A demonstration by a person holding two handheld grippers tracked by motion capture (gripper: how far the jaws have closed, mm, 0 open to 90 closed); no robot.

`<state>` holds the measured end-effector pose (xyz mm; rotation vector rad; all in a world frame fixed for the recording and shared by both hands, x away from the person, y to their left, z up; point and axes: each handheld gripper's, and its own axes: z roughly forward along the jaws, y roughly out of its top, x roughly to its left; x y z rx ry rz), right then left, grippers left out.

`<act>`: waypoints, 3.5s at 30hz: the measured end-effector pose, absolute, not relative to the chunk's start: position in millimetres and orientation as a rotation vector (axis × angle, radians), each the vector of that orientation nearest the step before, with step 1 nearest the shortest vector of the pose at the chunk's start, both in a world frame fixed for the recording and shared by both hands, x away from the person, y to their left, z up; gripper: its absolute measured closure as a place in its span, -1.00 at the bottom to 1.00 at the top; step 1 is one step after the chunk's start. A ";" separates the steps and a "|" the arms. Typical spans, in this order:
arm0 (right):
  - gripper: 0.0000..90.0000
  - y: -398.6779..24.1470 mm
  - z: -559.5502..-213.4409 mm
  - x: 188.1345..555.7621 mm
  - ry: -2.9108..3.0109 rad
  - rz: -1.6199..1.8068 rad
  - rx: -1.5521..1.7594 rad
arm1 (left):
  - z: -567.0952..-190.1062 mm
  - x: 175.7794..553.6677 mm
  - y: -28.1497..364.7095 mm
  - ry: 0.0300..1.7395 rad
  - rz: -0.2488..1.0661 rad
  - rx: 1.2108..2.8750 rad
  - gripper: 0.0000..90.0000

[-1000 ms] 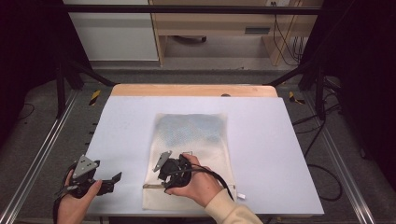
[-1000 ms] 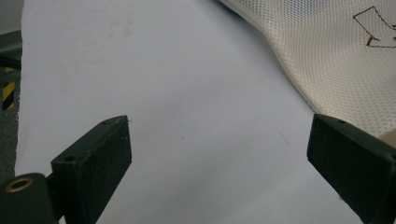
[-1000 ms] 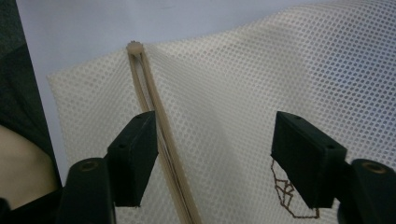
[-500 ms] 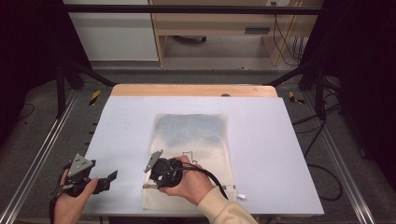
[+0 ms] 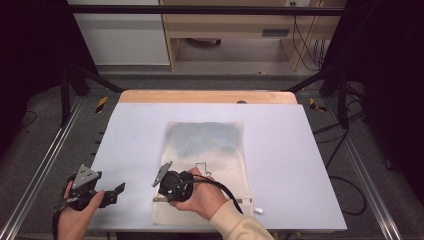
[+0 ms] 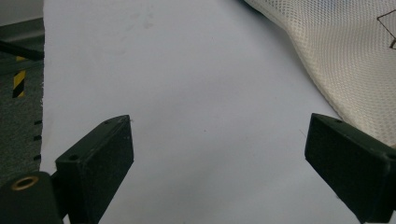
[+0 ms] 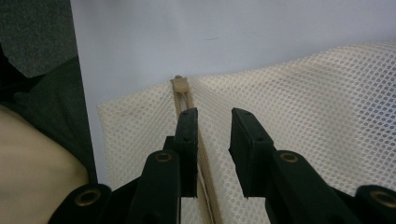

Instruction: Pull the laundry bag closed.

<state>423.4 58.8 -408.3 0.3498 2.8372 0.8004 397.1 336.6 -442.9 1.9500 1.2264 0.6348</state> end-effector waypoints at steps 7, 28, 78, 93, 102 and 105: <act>0.71 59.3 -409.7 425.5 2.859 0.828 0.344 | -441.2 397.0 337.8 1.221 0.637 1.948 -0.82; 0.65 94.9 -431.2 430.3 2.952 0.871 0.313 | -436.1 384.5 331.5 1.217 0.575 1.900 -0.79; 0.82 85.6 -427.7 437.1 2.962 0.927 0.322 | -443.1 364.0 276.0 1.029 0.323 1.993 -0.84; 0.82 82.3 -422.2 436.5 2.946 0.960 0.354 | -450.7 368.3 261.3 1.019 0.263 2.027 -0.66; 0.82 76.3 -412.6 436.6 2.920 1.010 0.339 | -461.1 381.0 252.0 1.027 0.171 2.038 -0.47; 0.82 74.6 -409.8 436.3 2.908 1.022 0.341 | -464.7 387.0 249.1 1.018 0.120 2.032 -0.30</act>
